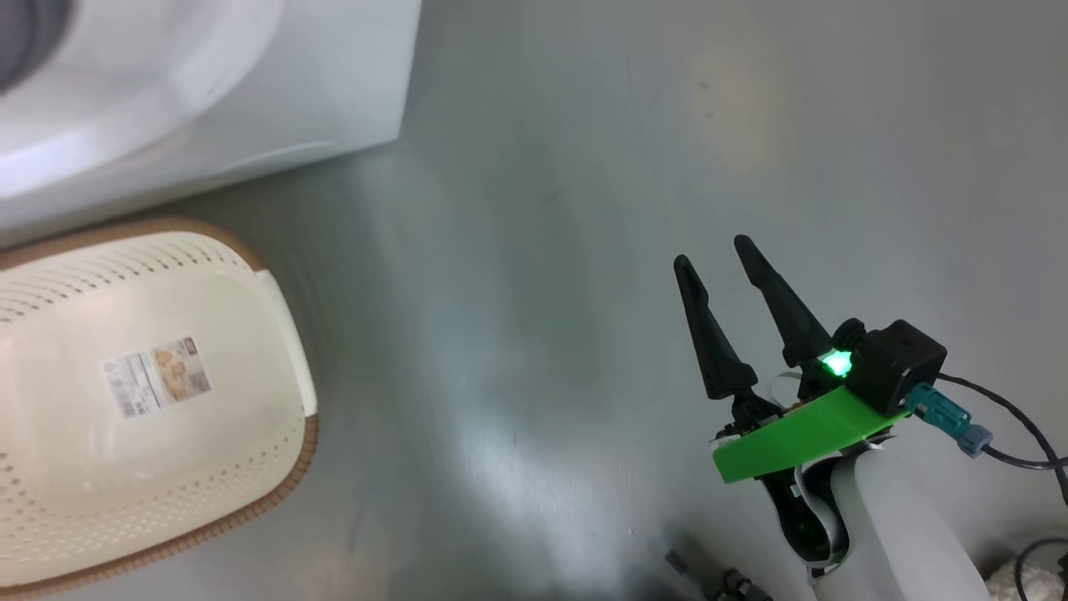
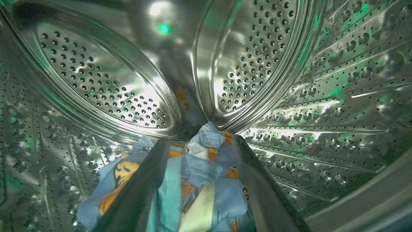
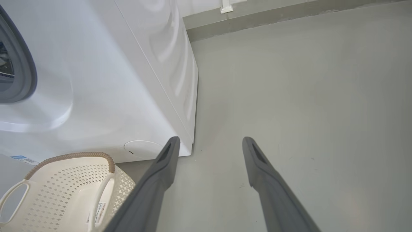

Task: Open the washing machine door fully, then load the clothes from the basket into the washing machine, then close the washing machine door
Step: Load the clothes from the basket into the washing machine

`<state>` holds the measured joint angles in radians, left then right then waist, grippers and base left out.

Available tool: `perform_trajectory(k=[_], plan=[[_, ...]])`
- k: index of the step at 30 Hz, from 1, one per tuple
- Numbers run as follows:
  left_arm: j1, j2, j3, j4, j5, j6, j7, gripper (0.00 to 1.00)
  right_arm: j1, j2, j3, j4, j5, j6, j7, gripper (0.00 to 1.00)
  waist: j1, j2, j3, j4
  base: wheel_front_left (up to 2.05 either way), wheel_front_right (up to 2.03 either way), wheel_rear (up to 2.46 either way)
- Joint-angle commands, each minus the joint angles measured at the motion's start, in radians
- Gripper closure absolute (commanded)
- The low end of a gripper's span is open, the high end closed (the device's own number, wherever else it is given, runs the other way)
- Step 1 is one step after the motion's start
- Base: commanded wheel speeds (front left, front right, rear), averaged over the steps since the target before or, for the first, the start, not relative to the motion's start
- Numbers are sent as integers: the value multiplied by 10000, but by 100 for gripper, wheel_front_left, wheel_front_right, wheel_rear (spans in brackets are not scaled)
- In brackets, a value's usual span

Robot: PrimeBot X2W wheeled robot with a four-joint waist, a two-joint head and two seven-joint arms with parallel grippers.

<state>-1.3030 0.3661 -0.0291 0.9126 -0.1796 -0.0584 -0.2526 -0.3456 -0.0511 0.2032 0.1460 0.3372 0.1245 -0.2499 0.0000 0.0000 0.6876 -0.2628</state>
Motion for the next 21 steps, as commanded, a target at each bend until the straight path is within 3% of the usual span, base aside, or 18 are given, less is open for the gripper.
perform_trajectory(k=[1,21], plan=[[318,417,126,-340,-67,101,-83,0,393,9,143,-151,-77,62,-119,0,0,0,-290,113,0,0,0],[5714,-743,982,-4401,-707,457,-90,0,836,9,-102,242,-296,62,-119,0,0,0,-2293,659,0,0,0]])
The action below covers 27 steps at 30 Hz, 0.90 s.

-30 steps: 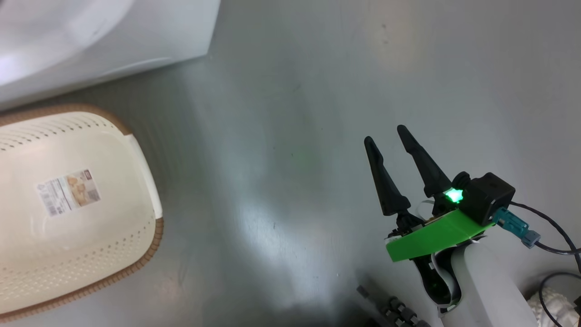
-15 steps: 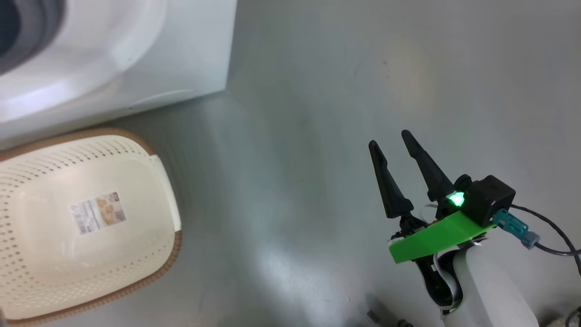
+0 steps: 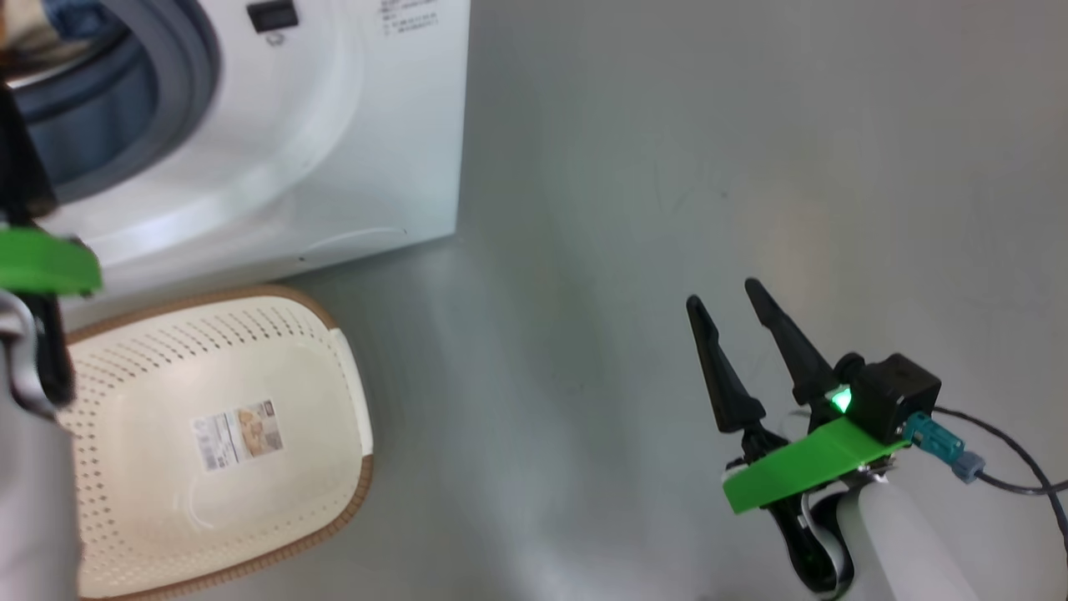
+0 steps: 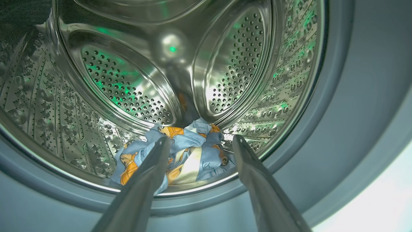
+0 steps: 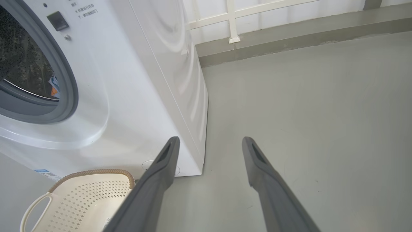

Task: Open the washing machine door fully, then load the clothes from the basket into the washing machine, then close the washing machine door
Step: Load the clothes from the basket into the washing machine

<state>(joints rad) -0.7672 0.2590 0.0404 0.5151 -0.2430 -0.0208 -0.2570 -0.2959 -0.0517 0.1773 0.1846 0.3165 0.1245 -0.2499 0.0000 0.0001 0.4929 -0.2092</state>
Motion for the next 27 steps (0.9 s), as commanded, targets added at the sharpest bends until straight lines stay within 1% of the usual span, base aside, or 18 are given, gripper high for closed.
perform_trajectory(k=[1,5,7,8,15,19,27], plan=[[601,246,355,-623,-105,91,-46,0,372,15,130,-132,-102,62,-119,0,0,-1,-447,132,0,0,0],[1776,-130,580,-1472,-86,129,-46,0,529,15,38,-62,-151,62,-119,0,0,-1,-918,159,0,0,0],[2438,-404,675,-1949,-52,157,-47,0,624,15,-14,-30,-174,62,-119,0,0,-1,-1183,187,0,0,0],[2438,-404,675,-1949,-52,157,-47,0,624,15,-14,-30,-174,62,-119,0,0,-1,-1183,187,0,0,0],[4502,-1196,911,-3355,280,72,-47,0,1062,15,-109,44,-319,62,-119,0,0,-1,-2161,375,0,0,0],[5380,-1472,957,-3815,471,-55,-47,0,1315,5,-147,87,-369,62,-119,0,0,-1,-2664,518,0,0,0],[6733,-1848,1243,-4412,649,-99,-47,0,1761,-130,-152,119,-512,62,-119,0,0,-1,-3511,767,0,0,0]])
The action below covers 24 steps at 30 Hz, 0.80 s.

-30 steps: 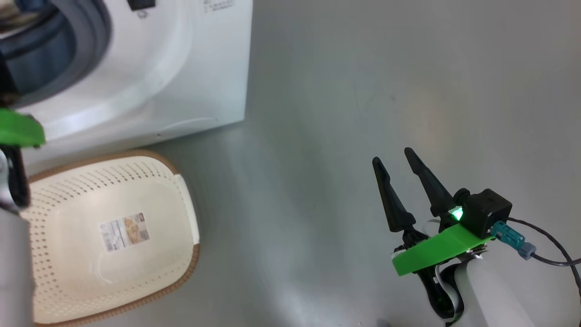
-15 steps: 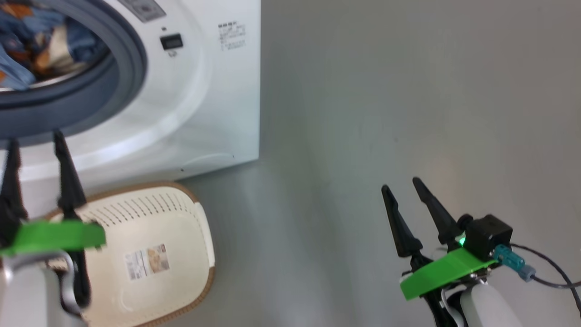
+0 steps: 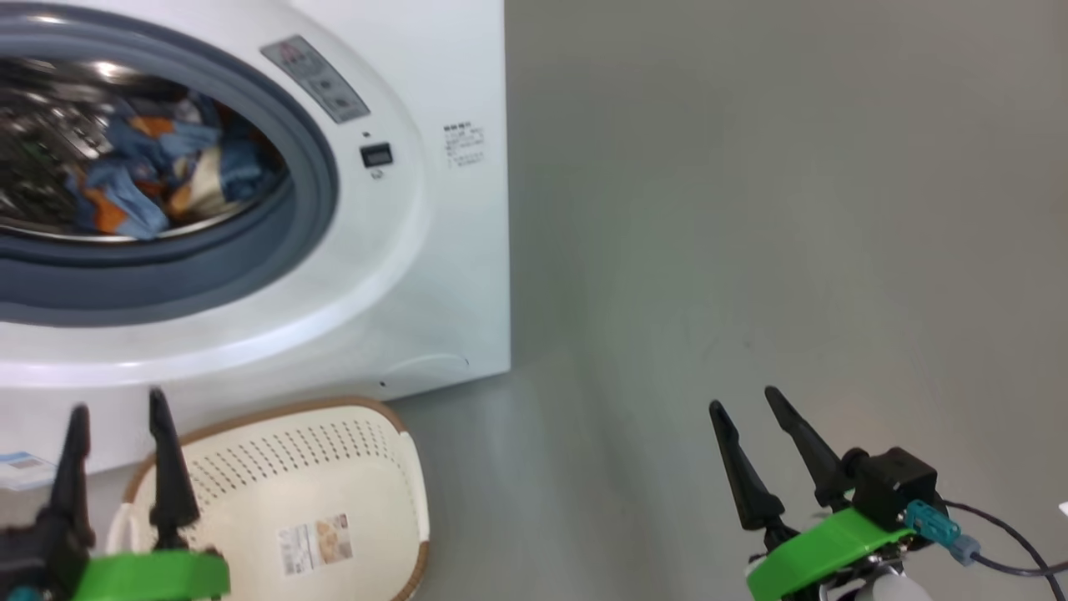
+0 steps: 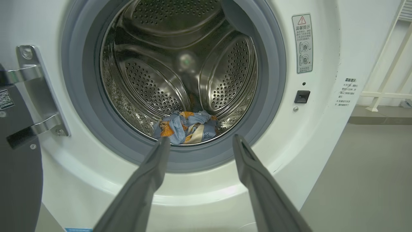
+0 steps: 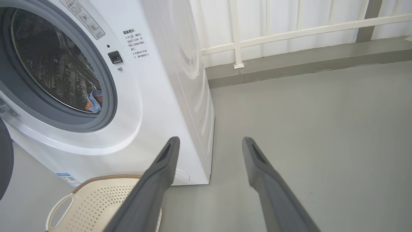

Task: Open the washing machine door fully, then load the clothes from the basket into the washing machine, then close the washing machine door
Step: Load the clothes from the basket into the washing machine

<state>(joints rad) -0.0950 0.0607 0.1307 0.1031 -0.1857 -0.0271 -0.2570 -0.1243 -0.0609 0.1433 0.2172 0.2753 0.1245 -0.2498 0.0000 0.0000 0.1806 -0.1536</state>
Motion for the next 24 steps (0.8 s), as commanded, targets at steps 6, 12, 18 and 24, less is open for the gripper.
perform_trajectory(k=[6,12,18,24], plan=[[870,-15,268,-442,244,-26,-47,0,264,-125,203,-217,-172,62,-120,0,0,0,-835,448,0,0,0],[1635,-80,71,-637,352,117,-47,0,394,-148,237,-278,-277,62,-120,0,0,0,-1120,675,0,0,0],[2316,-99,-204,-1054,250,495,-47,0,379,-121,295,-315,-338,62,-120,0,0,0,-1226,824,0,0,0],[2808,-102,-490,-1361,198,777,-47,0,451,-88,244,-285,-401,62,-120,0,0,0,-1362,1024,0,0,0]])
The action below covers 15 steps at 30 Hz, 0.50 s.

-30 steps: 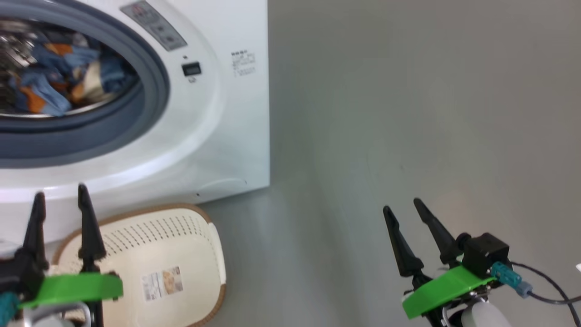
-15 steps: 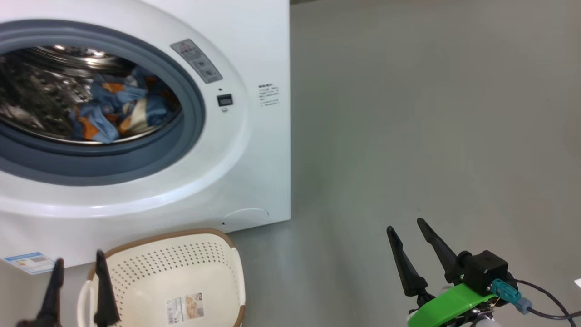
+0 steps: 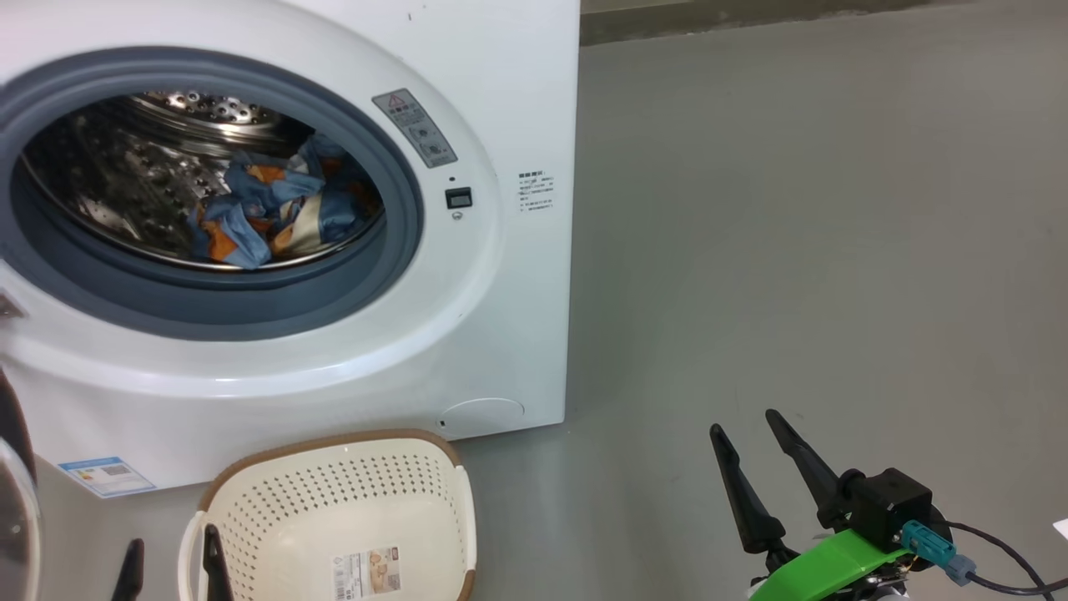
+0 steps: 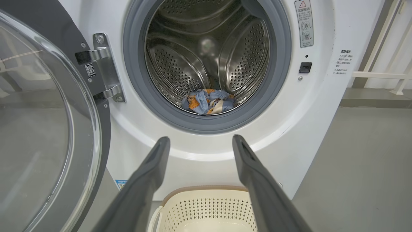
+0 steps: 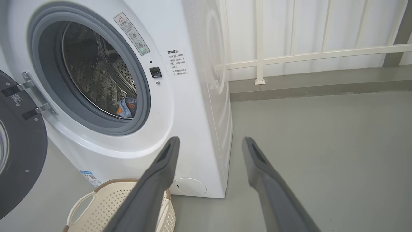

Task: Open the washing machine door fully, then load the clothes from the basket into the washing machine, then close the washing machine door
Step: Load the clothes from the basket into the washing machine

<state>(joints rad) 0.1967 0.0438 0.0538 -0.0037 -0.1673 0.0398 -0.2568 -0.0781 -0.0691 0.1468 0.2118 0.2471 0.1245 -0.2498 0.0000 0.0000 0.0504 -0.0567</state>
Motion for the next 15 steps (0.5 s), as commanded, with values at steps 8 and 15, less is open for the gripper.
perform_trajectory(k=[8,15], plan=[[242,66,152,-396,138,172,-49,0,39,19,120,-212,-197,62,-120,0,0,0,-171,184,0,0,0],[223,65,150,-442,149,180,-49,0,47,37,84,-231,-251,62,-120,0,0,0,-101,203,0,0,0]])
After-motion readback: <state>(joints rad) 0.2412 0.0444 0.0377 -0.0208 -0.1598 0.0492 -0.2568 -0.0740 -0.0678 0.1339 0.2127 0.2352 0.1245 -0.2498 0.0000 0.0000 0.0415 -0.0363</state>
